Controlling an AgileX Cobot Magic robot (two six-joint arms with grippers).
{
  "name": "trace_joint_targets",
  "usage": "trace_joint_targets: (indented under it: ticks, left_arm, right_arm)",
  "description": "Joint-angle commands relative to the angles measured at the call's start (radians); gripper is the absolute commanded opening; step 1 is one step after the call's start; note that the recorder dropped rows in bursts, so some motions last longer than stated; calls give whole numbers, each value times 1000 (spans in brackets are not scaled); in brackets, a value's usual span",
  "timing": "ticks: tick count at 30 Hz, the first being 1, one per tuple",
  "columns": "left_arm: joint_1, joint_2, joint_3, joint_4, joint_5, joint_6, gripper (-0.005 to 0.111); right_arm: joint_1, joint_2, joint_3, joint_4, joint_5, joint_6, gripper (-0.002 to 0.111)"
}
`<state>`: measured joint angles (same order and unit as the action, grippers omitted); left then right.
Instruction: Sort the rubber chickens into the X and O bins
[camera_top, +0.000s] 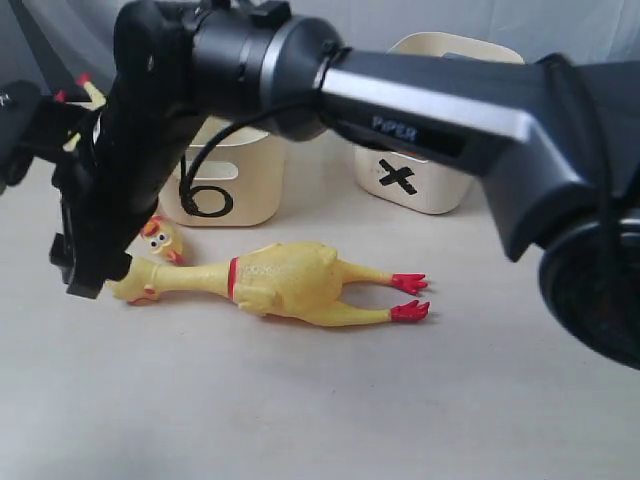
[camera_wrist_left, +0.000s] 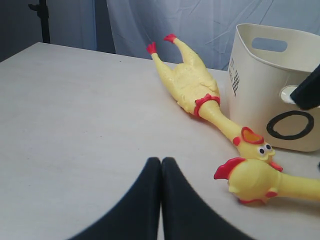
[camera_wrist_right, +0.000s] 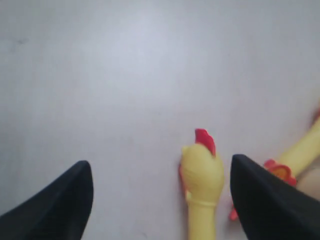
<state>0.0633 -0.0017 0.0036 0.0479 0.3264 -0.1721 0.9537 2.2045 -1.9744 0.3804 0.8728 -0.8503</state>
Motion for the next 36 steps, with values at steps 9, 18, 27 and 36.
trace_joint_targets:
  ticks: [9,18,27,36]
  left_arm:
    - [-4,2,-4,-5,-12,-1,0]
    - [-4,2,-4,-5,-12,-1,0]
    - [-4,2,-4,-5,-12,-1,0]
    - [-4,2,-4,-5,-12,-1,0]
  right_arm:
    - [-26,115,3,-269,-237,671,48]
    - [-38,185,3,-285,-358,897,64]
    - [-73,250,-27,-274,-325,985,64]
    - [-62,270,-27,-277,-304,882,10]
